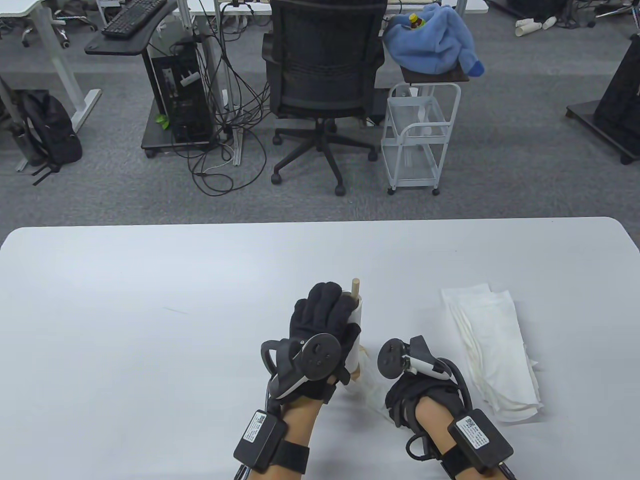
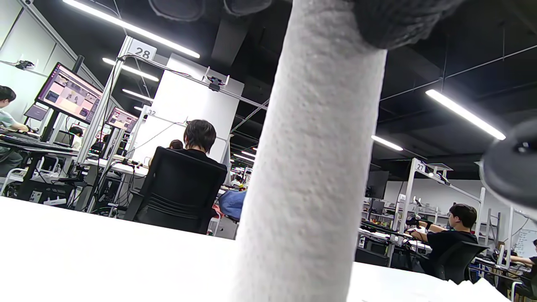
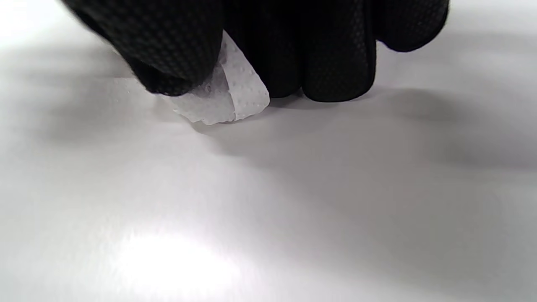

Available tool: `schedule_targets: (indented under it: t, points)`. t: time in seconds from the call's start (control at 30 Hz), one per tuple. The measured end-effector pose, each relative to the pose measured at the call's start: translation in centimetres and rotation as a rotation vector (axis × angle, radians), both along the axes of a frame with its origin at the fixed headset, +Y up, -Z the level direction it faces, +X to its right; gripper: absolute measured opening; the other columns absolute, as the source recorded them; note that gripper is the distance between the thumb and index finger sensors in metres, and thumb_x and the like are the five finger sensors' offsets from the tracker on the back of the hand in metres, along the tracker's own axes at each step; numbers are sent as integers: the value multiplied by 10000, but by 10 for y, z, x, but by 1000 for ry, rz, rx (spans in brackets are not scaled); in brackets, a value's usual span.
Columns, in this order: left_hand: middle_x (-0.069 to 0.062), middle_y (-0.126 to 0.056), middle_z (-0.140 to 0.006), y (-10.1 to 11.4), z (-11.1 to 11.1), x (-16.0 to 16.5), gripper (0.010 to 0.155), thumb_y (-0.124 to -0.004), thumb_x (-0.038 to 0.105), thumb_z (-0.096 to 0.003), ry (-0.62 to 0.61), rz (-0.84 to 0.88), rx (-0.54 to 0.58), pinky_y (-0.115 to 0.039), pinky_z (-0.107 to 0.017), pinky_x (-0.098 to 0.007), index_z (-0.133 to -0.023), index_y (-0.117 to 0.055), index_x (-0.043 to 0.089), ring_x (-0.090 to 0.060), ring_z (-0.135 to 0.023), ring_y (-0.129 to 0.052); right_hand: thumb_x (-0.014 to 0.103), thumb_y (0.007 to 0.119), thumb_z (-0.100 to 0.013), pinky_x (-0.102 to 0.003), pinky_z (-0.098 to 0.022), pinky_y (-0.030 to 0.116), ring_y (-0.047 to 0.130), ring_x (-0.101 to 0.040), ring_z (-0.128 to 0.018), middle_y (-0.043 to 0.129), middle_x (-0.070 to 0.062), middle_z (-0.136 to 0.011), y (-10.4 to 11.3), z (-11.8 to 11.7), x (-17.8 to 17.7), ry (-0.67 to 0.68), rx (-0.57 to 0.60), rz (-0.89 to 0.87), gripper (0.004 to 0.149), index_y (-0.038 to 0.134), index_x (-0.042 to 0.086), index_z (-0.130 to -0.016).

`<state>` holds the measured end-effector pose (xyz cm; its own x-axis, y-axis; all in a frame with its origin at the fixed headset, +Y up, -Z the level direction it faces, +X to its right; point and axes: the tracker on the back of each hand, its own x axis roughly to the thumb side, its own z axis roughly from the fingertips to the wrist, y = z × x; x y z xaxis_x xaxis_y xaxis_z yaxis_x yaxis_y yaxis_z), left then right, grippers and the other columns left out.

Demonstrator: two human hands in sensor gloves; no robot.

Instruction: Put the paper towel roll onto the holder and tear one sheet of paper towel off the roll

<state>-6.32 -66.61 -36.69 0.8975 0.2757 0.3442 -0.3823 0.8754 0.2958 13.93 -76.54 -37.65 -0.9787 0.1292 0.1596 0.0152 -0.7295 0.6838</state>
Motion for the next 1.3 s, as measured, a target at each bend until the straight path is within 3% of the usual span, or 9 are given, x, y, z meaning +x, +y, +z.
schedule_targets:
  t: [0.13,0.23,0.47,0.57,0.67,0.83,0.93,1.07,1.3]
  points:
    - [116,-208,-1133,0,0,0,617,-667,511,-496,-1,-2,3,-453,-823,-550,-996,-307,471,-230,-1142,-345,307,844,-386,-573,-613,625,860,-393,-696,815,-142,-840,1,3,10,-41,-53,-30,383,931,195,-742]
    - [115,-209,-1133,0,1,-1,618,-666,512,-496,0,0,5,-453,-822,-550,-997,-307,470,-233,-1140,-346,299,864,-362,-575,-592,646,888,-400,-661,855,-153,-805,17,7,24,-98,-64,-70,379,964,179,-707]
    - [114,-211,-1132,-1,1,-2,617,-667,512,-496,1,6,6,-457,-819,-551,-996,-308,472,-235,-1138,-349,286,856,-374,-585,-577,649,896,-412,-638,864,-178,-789,115,35,75,-161,224,-393,375,954,147,-709]
    - [117,-209,-1132,-1,1,-2,617,-669,512,-496,-3,12,0,-456,-820,-552,-996,-308,475,-234,-1140,-348,293,818,-419,-582,-592,631,867,-406,-668,811,-178,-833,162,56,101,-91,514,-556,378,891,166,-768]
    - [118,-206,-1132,-1,1,-1,617,-669,512,-497,-4,11,0,-456,-820,-551,-995,-306,476,-235,-1139,-346,300,812,-429,-577,-591,638,870,-397,-672,808,-171,-843,200,77,124,-43,707,-618,383,877,177,-785]
    - [119,-205,-1132,-1,1,-2,620,-670,513,-497,-5,23,-6,-458,-818,-552,-996,-304,480,-235,-1139,-348,306,798,-439,-572,-590,640,866,-390,-679,798,-165,-855,236,88,164,-49,768,-726,387,856,177,-799]
    - [118,-205,-1132,-1,1,-2,619,-670,512,-498,-6,23,-6,-457,-818,-552,-996,-304,481,-238,-1139,-348,304,795,-438,-571,-595,640,865,-386,-687,797,-157,-862,246,74,187,-95,739,-686,384,858,185,-797]
    - [120,-203,-1133,-1,1,-1,617,-668,510,-500,-8,24,-7,-458,-819,-551,-997,-302,481,-237,-1139,-349,291,784,-434,-578,-603,623,845,-396,-703,780,-161,-875,238,36,209,-185,561,-652,380,856,180,-790]
    - [123,-207,-1132,-1,1,-1,620,-670,513,-498,-9,20,-3,-458,-821,-548,-995,-300,483,-230,-1140,-350,279,775,-431,-573,-619,594,804,-396,-746,734,-146,-913,176,-45,229,-345,392,-492,376,850,197,-790]
